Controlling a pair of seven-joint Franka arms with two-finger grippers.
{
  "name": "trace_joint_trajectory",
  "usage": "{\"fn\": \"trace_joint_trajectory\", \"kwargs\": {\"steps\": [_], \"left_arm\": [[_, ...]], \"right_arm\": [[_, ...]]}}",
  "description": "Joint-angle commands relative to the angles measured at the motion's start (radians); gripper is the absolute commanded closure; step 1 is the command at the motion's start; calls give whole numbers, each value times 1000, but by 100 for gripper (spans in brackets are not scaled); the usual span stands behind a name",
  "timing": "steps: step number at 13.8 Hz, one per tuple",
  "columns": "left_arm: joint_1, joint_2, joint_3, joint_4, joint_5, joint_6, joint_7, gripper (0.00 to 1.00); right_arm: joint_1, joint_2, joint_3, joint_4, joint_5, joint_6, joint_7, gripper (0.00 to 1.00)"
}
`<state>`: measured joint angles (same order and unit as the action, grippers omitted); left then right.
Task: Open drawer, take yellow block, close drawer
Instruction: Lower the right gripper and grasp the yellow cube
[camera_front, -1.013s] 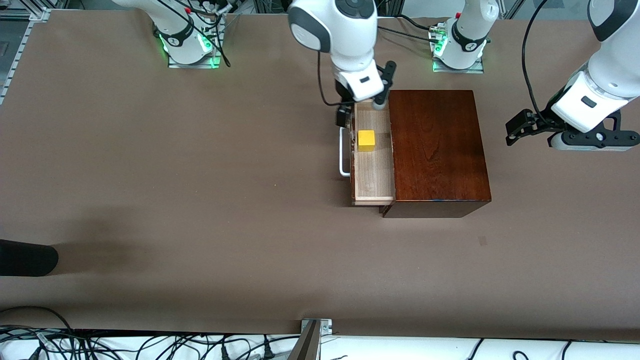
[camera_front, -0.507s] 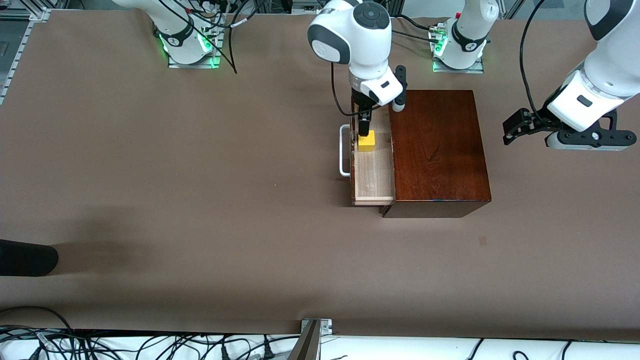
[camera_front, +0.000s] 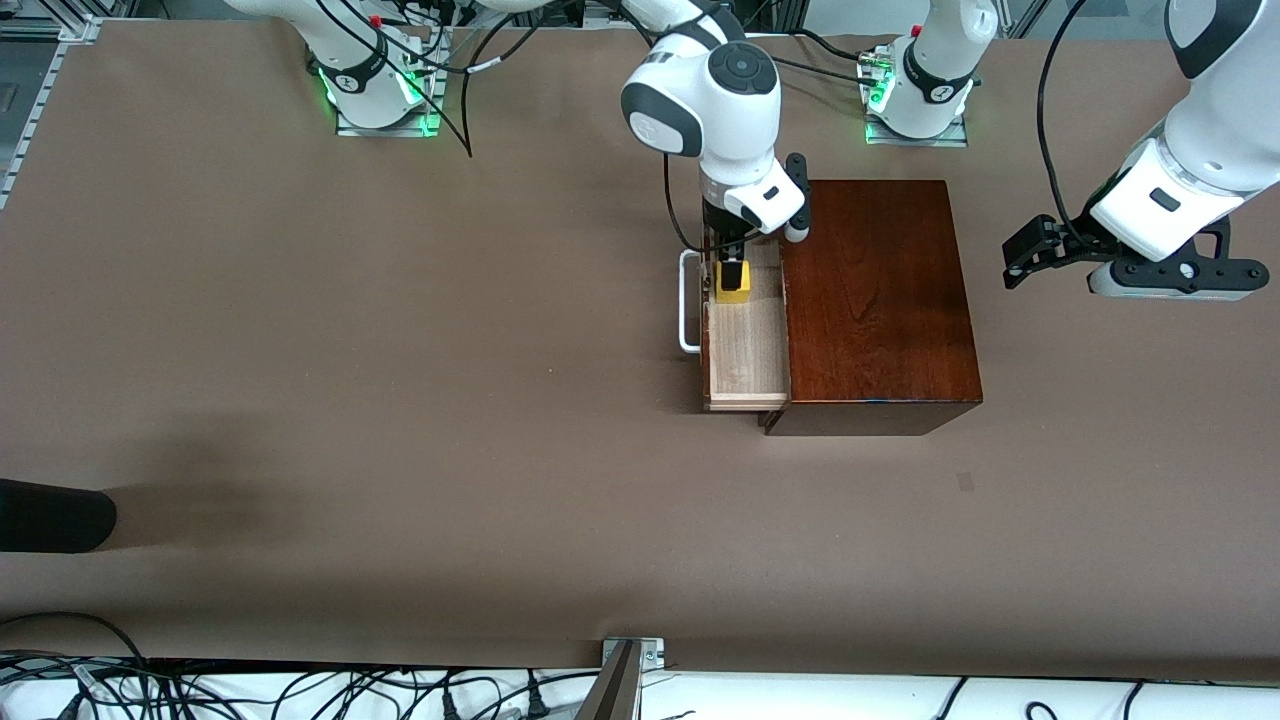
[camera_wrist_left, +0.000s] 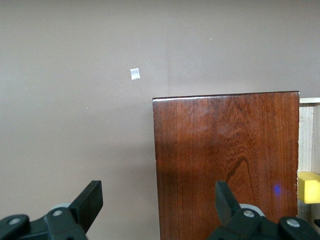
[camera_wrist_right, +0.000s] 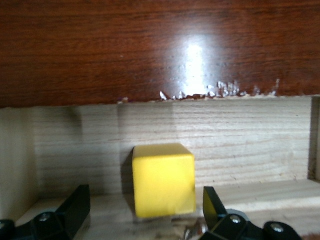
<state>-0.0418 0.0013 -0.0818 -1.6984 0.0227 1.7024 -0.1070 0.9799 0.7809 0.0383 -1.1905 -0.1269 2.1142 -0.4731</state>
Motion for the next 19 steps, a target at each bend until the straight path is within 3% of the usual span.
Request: {"fn": "trace_joint_trajectory", "kwargs": {"steps": [1, 4, 5, 7, 8, 9, 12, 15, 19], "left_arm": [[-4, -14, 4, 2, -7, -10, 20, 0], [-6, -14, 2, 2, -7, -10, 20, 0], [-6, -14, 2, 3, -7, -10, 21, 0], [-6, -14, 2, 3, -7, -10, 18, 0], [-6, -14, 2, 2, -7, -10, 20, 0], [-6, -14, 2, 3, -7, -10, 20, 0], [-6, -12, 2, 5, -7, -10, 20, 0], [-7, -9, 2, 9, -7, -10, 18, 0], [-7, -6, -18, 17, -7, -10, 7, 0]], "right_arm": [[8, 35, -8, 34, -22, 13, -10, 0], [5, 35, -9, 34, -22, 12, -18, 3], [3, 35, -9, 34, -22, 7, -21, 29], [0, 35, -9, 32, -22, 3, -22, 64], [0, 34, -9, 34, -20, 3, -19, 94], [-1, 29, -11, 34, -17, 3, -19, 100], [-15, 12, -9, 45, -10, -13, -21, 100], [-23, -25, -6, 155, 33, -141, -10, 100], [-101, -166, -17, 180, 93, -304, -7, 100]]}}
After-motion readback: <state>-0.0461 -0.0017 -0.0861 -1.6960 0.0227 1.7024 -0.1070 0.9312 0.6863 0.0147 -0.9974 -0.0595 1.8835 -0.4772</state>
